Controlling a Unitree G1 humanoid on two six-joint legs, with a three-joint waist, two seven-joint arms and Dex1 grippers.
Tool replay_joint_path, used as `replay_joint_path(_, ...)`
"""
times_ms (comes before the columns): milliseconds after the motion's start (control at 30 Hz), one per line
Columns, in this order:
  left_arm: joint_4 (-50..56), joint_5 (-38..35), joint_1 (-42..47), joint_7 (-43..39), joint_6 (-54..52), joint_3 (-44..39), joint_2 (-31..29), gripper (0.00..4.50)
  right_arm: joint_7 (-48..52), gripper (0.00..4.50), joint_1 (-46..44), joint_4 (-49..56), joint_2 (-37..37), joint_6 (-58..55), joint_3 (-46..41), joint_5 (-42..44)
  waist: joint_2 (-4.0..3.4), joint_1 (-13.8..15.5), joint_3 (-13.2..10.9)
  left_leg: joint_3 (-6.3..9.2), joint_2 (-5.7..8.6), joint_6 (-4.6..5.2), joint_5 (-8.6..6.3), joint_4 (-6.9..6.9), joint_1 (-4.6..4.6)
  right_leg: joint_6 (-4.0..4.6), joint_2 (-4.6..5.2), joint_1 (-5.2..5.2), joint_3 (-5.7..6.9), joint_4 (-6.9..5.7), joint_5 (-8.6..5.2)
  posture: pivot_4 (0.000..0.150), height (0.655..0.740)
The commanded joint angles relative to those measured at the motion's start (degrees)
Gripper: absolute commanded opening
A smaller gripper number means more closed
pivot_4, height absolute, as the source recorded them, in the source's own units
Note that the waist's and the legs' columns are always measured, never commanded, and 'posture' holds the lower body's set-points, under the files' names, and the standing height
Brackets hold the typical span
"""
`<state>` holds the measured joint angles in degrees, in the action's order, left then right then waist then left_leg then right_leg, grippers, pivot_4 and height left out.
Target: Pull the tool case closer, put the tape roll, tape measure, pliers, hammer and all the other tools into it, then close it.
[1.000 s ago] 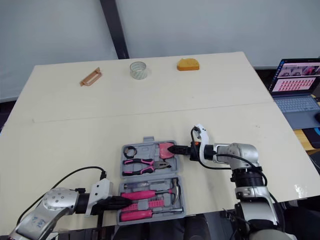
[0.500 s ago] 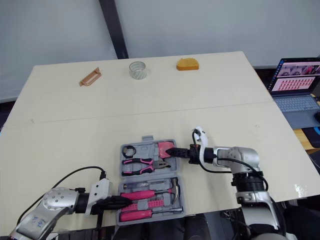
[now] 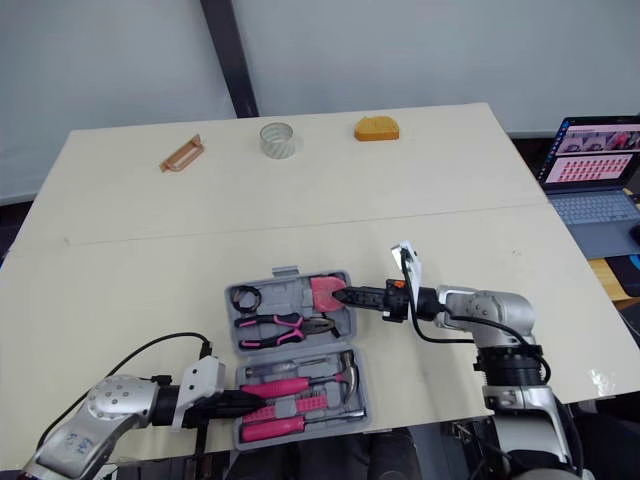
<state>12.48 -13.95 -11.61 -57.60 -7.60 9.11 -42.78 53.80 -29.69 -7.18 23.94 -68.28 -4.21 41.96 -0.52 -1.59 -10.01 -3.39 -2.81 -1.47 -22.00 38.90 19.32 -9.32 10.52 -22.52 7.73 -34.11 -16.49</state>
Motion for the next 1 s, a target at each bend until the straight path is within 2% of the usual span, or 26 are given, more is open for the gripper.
replay_joint_path(33,-4.3,2.3,-0.9,1.7,-2.1,0.2,0.0,0.0,2.9,4.45,0.0,3.8,0.7,1.0,-0.2,2.9,0.0,0.0,0.0,0.0,0.0,0.0,0.0,0.0,0.0,0.0,0.0,0.0,0.0,0.0,0.0,0.15,0.74)
replay_joint_path(667,-4.7,1.8,-1.6,3.4,-1.9,-1.1,2.2,0.0,8.3,4.45,1.5,9.2,5.8,0.6,1.1,7.1,-0.01,0.4,0.0,-0.01,0.0,0.01,-0.01,0.07,0.0,-0.01,0.01,0.03,-0.03,0.0,0.01,0.15,0.74)
replay_joint_path(1000,0.0,-2.4,-3.3,5.1,-5.2,-6.0,3.1,0.0,11.9,4.45,2.8,13.0,9.2,0.4,3.2,8.8,-0.02,0.2,0.0,-0.01,0.0,0.01,-0.01,0.07,0.0,-0.01,0.0,0.02,-0.04,0.0,0.01,0.15,0.74)
